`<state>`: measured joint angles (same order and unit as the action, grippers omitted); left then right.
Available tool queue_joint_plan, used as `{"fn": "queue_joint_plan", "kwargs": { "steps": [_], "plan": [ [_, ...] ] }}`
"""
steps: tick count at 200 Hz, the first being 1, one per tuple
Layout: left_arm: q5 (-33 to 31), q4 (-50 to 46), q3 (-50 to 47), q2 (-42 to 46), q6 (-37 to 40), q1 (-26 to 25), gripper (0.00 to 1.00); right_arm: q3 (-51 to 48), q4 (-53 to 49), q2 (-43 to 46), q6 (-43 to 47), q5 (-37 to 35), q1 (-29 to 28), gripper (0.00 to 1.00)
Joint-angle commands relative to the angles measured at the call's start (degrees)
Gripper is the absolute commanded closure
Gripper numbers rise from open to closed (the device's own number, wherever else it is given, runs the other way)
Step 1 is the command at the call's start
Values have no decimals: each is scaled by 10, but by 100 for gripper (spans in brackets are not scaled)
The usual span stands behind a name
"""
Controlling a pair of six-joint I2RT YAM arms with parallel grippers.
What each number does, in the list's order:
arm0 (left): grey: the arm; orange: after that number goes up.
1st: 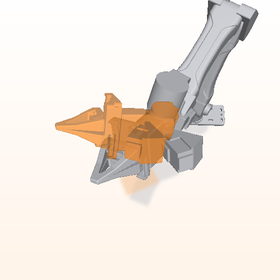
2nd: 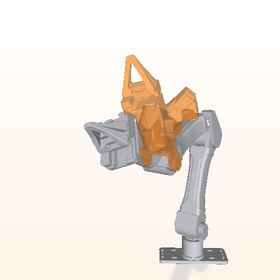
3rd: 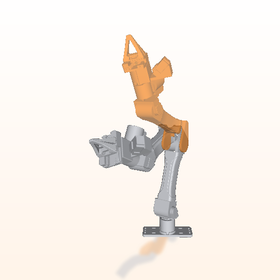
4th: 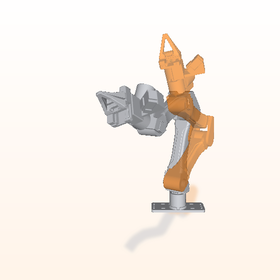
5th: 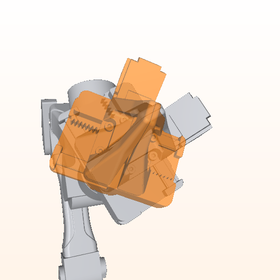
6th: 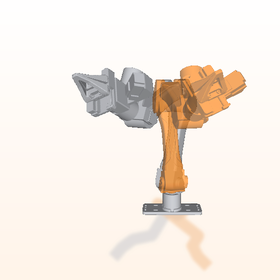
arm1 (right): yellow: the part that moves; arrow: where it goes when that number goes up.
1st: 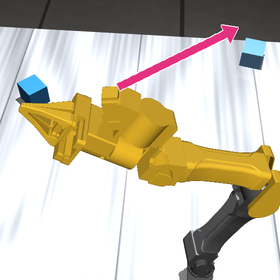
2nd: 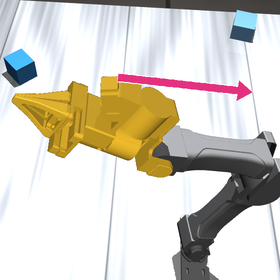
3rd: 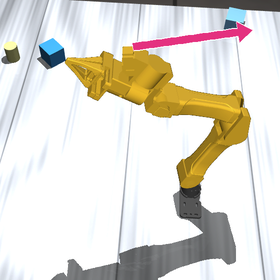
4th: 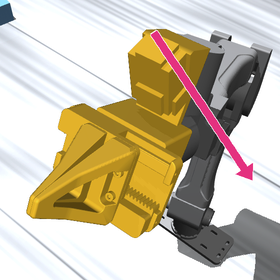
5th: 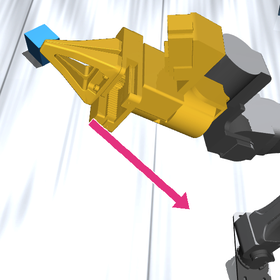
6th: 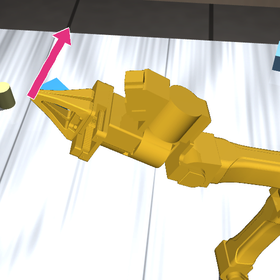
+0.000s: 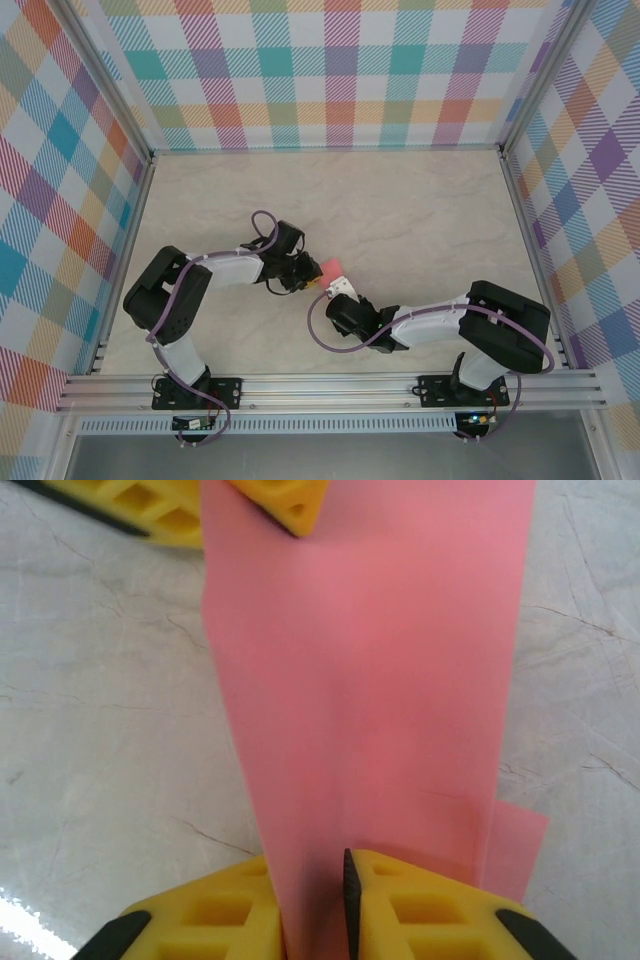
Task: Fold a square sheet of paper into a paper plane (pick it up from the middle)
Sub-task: Fold the wing for the fifth time at the center of the table.
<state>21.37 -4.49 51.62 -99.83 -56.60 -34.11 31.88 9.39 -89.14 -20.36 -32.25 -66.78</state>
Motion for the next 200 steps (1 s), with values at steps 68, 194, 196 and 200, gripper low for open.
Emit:
{"fn": "queue_joint_plan", "kwargs": {
  "steps": [68,194,196,200],
  "plan": [
    [-11,-66,26,8,27,14,100,9,-53,19,35,-7,1,69],
    [3,-56,23,5,28,19,100,21,-76,22,87,-14,-1,72],
    [2,-56,23,6,27,19,100,23,-76,20,88,-15,-1,72],
    [3,-57,24,6,27,19,100,25,-77,18,87,-15,-1,72]
  ]
}}
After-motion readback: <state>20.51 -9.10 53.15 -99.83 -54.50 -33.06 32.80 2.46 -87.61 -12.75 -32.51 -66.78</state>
